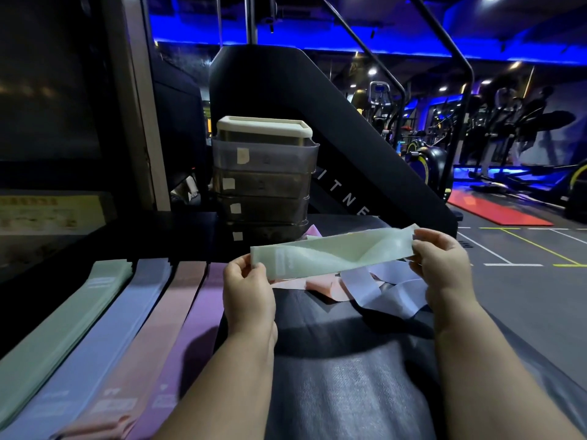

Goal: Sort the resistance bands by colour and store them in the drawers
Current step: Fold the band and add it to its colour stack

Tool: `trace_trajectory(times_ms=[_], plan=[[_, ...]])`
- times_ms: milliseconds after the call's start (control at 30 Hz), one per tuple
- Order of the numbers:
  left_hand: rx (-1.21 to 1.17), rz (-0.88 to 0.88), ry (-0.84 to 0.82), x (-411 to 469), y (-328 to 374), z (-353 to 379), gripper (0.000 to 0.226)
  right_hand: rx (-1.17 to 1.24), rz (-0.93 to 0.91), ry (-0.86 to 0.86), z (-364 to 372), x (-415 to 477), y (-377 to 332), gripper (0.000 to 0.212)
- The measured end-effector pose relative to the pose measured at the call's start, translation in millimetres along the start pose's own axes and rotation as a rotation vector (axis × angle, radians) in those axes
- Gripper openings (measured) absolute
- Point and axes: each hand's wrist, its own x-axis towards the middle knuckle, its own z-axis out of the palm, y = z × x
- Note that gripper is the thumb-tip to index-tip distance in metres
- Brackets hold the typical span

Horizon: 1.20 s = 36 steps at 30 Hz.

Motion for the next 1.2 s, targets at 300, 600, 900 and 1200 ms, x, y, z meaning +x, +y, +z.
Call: trace_trajectory(times_ms=[300,600,900,1200], plan=[[-0.039,-0.053,0.005,-6,7,-1,0.014,0.014,-0.02,0.007,-1,5,7,0.023],[0.182,-0.14,-0.303,-15,5,1,0.009,-0.042,-0.017,0.011,2,4,9,0.02],[0.43,0.089,-0.359,-18,9,-1,0.031,-0.002,-0.016,0.233,-7,14,15,0.012],[0.646,0.203,-0.36,-18,21,-12,0.034,0.049,0.012,0.312,-8,11,17,0.019]])
